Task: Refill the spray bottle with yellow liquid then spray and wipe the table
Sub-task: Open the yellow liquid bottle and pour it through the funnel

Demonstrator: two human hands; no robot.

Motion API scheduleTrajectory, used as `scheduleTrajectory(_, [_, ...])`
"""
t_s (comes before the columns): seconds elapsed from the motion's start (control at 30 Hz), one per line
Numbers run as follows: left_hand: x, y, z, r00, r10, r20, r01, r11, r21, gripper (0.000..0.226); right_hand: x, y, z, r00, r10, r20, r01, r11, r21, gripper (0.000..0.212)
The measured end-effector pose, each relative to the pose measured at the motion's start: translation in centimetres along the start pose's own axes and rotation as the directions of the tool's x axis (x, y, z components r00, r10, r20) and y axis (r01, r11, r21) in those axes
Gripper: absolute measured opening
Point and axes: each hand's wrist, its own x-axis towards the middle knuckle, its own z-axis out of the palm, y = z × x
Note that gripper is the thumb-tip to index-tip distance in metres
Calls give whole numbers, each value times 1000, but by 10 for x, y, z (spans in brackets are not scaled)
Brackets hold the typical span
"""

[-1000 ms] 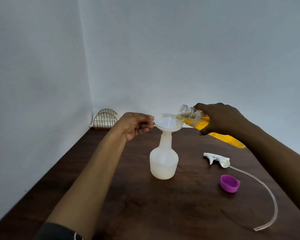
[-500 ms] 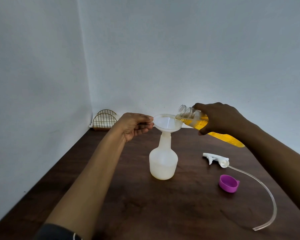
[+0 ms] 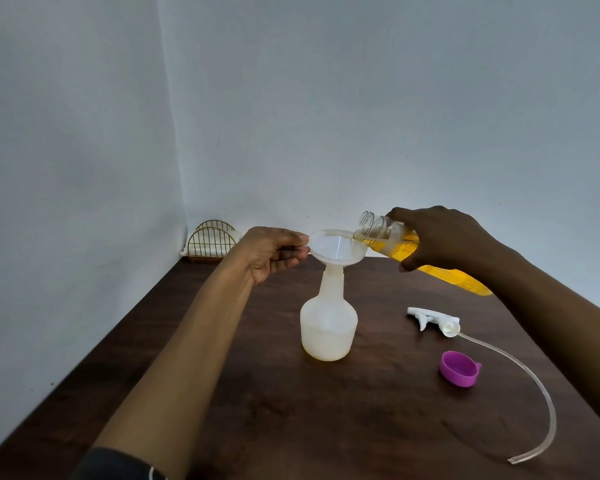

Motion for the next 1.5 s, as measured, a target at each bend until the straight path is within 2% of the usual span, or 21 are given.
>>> scheduleTrajectory(1.5, [-2, 1, -1, 1000, 0, 0, 0, 1000, -10, 5, 3, -1, -3, 1000, 0, 26, 1, 1000, -21, 81])
